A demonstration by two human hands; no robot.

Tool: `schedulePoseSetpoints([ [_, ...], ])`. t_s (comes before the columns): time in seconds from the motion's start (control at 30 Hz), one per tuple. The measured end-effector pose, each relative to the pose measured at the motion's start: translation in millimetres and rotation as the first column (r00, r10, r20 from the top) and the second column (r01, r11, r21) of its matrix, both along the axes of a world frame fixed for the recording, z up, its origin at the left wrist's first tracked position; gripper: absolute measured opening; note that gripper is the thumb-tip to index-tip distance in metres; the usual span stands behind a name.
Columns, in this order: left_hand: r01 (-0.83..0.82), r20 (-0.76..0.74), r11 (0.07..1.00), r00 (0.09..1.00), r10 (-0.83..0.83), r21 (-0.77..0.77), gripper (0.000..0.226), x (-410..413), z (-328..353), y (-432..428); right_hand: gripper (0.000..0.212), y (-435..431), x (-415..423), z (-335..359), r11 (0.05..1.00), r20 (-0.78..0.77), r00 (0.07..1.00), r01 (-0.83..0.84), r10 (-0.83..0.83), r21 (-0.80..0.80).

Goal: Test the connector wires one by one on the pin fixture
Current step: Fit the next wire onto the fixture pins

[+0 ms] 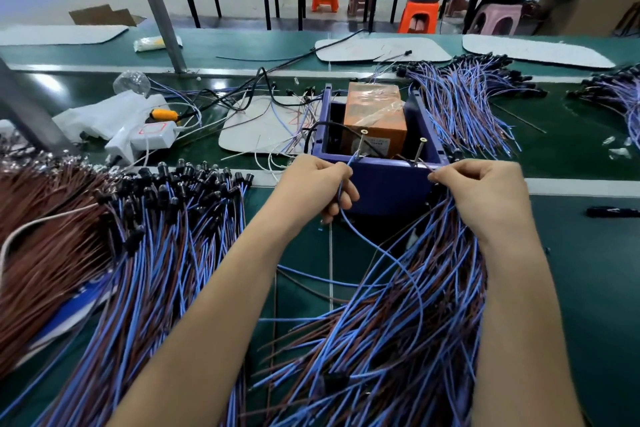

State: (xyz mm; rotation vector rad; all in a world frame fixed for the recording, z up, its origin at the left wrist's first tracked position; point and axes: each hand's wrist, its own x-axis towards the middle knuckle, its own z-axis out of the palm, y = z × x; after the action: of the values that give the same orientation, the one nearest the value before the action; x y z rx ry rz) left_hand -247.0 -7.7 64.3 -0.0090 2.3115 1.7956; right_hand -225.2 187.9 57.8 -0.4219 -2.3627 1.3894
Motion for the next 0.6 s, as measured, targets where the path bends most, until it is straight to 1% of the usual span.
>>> schedulePoseSetpoints([
  [0.13,-0.004,-0.008,1.000,1.000,0.004,-0.009,0.039,-2.5,-1.6,-2.3,0.013,-2.0,1.4,1.5,0.998,-0.016,0.998,-0.054,0.054,-0.009],
  [0.27,-0.002,0.000,1.000,1.000,0.002,-0.016,0.039,-6.1,-4.0,-5.9,0.015,0.2,1.8,3.0,0.996,-0.024,0.997,-0.074,0.073,-0.047],
  [0.4,0.033,0.014,0.999,0.999,-0.032,-0.041,0.039,-7.0,-5.1,-6.8,0.010,1.3,3.2,3.7,0.996,-0.011,0.998,-0.066,0.066,-0.055],
  [0.6,0.106,0.051,0.992,0.993,-0.102,-0.069,0.036,-4.9,-7.9,-3.0,0.011,1.1,4.6,3.9,0.995,-0.003,0.997,-0.072,0.072,-0.067],
])
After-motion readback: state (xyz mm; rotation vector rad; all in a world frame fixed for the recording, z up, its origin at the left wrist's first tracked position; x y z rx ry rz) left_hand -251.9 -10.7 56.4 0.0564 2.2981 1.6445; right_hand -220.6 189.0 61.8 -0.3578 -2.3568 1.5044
